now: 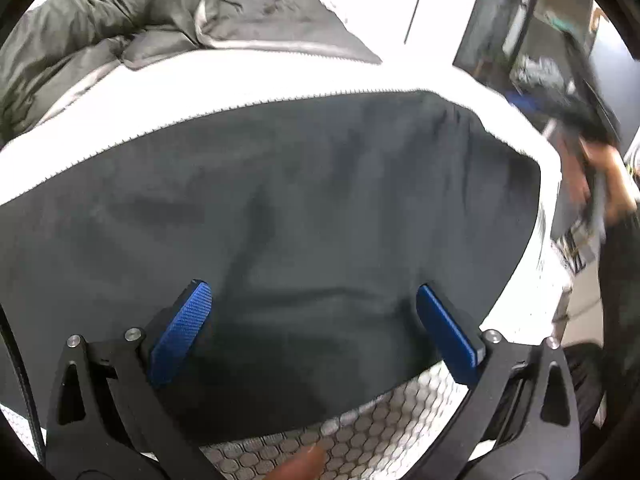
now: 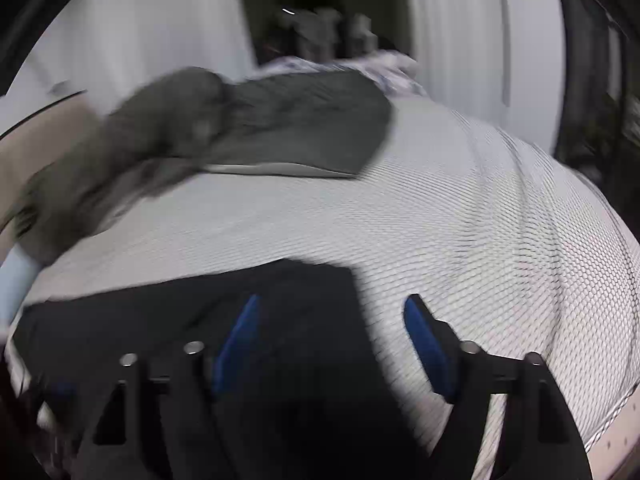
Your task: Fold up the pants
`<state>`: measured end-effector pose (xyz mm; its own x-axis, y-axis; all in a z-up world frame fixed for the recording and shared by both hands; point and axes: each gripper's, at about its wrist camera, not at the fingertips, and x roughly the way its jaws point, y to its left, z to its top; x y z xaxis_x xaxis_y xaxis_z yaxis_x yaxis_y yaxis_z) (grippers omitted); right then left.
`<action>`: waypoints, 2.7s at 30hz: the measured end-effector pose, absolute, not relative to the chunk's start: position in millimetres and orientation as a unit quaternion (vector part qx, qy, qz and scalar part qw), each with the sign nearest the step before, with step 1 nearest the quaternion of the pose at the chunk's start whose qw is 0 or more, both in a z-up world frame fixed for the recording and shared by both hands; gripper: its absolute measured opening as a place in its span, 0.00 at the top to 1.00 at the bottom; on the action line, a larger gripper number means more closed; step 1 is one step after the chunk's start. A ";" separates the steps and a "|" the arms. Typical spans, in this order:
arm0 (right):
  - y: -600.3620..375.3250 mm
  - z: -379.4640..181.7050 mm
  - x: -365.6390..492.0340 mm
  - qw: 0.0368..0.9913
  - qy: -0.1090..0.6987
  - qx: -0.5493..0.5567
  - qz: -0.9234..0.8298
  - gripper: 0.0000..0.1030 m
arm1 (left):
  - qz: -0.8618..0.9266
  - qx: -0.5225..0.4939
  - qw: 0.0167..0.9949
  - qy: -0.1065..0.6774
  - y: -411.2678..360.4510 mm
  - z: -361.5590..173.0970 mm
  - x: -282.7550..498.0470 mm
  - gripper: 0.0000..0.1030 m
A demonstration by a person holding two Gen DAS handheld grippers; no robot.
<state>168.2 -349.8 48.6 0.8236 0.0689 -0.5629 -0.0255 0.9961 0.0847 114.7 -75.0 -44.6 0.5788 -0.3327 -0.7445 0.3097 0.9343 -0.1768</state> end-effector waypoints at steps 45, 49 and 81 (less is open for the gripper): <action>-246.0 -50.5 175.0 0.921 0.370 -0.126 -0.010 0.18 | 0.006 0.000 0.879 0.478 32.5 -55.7 157.6 0.01; -214.3 -33.1 165.4 0.928 0.352 -0.108 0.053 0.18 | -0.055 -0.010 0.891 0.451 4.8 -30.1 151.7 0.01; -143.5 -16.3 273.5 0.918 0.369 -0.124 0.071 0.15 | -0.052 0.035 0.890 0.451 -16.4 -23.9 249.4 0.10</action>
<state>273.5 -143.5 -16.3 0.7176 0.0394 -0.6954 -0.2231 0.9588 -0.1758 249.4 -16.4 -23.9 0.5874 -0.0614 -0.8070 0.1247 0.9921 0.0153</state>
